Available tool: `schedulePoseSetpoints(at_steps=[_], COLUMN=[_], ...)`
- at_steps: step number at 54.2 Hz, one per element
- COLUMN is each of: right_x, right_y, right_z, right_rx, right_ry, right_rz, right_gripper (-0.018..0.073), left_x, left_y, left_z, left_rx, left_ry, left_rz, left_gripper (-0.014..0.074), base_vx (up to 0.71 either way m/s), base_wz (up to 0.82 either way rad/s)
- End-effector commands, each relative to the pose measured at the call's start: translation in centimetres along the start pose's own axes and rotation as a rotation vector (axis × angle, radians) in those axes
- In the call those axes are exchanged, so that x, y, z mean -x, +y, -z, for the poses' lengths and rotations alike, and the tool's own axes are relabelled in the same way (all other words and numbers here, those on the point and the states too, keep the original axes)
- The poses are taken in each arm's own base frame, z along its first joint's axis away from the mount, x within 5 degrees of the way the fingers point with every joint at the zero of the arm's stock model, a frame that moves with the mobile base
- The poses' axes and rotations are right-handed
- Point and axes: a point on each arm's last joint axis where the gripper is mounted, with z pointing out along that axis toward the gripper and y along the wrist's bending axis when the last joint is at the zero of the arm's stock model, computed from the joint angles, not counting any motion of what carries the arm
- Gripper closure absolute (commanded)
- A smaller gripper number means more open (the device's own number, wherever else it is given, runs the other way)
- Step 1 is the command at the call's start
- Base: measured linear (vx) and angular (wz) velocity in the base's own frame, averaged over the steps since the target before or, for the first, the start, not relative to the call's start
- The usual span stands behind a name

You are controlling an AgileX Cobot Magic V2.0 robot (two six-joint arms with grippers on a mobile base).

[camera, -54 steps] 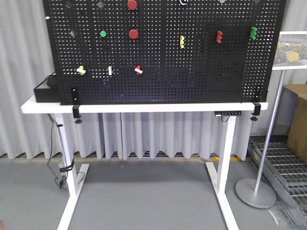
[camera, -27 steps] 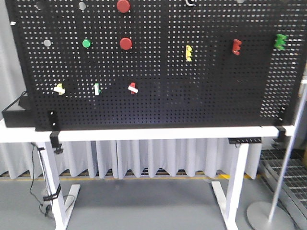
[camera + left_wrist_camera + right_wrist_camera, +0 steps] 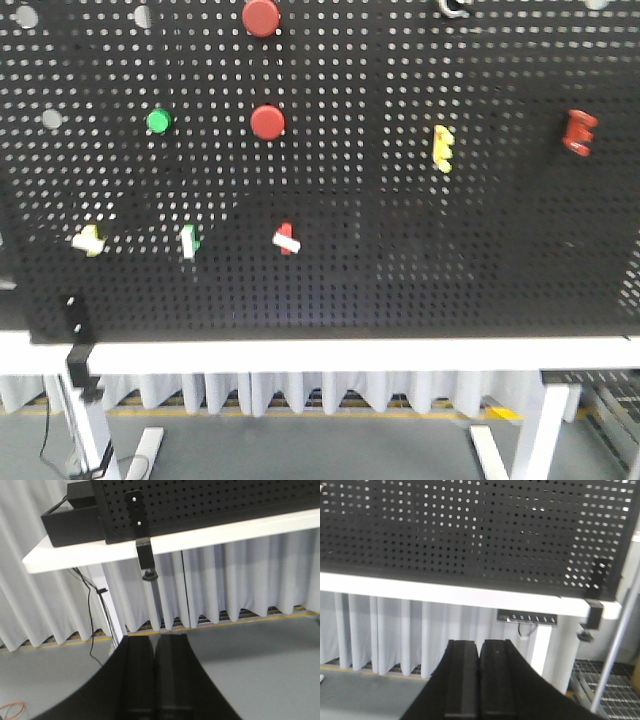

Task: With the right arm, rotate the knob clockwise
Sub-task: 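Drive the base forward toward the black pegboard on the white table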

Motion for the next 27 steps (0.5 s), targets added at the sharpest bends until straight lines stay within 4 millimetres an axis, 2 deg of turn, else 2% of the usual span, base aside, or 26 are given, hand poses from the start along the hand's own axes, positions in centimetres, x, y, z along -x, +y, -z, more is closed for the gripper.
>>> schedulePoseSetpoints(at_steps=[1,27], right_x=[0.28,0.28], right_y=[-0.05,-0.05], right_z=[0.0,0.0], right_rx=[-0.013,-0.013], right_ry=[-0.069,-0.069], right_rz=[0.013,0.013], right_gripper=[0.0568,0.0568], left_x=[-0.09,-0.09], left_y=[-0.14,-0.14], left_z=[-0.1,-0.1], left_rx=[-0.004,-0.004], left_ry=[-0.068,-0.068], left_rz=[0.008,0.008], left_gripper=[0.0603,0.0603], base_vx=[0.34,0.26], base_wz=[0.04,0.03])
